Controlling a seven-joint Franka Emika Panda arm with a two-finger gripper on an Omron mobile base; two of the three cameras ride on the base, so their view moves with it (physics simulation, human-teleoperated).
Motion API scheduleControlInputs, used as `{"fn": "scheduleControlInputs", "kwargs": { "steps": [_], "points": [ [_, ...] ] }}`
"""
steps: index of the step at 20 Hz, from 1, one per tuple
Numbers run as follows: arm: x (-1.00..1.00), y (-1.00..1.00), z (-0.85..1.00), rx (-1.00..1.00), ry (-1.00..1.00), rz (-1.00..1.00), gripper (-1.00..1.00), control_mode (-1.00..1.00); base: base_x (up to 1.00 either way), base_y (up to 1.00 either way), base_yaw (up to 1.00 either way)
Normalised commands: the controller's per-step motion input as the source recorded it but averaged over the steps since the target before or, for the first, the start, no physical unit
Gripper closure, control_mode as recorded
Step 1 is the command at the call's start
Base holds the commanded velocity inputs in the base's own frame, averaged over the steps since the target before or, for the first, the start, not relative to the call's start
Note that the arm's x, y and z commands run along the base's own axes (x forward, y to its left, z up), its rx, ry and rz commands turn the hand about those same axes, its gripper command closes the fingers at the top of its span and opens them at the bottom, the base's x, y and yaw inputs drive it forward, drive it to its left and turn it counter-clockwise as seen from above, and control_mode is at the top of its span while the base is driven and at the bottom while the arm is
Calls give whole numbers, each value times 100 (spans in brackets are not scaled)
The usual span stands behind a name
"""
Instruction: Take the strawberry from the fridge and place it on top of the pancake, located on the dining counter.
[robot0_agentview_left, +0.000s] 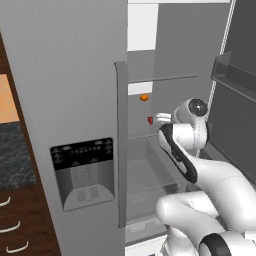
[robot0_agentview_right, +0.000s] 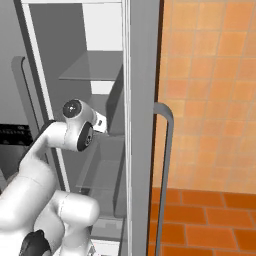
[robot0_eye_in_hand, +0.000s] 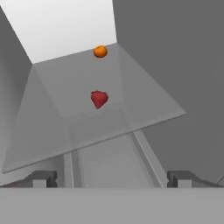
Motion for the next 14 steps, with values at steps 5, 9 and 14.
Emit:
{"fn": "scheduleControlInputs", "kwargs": {
  "steps": [5,9,14],
  "points": [
    [59,0,0,0,8,2,-100,-100,0,0,0],
    [40,0,-4,0,6,3,-100,-100,0,0,0],
    [27,0,-17,0,5,3,-100,-100,0,0,0]
  ]
}}
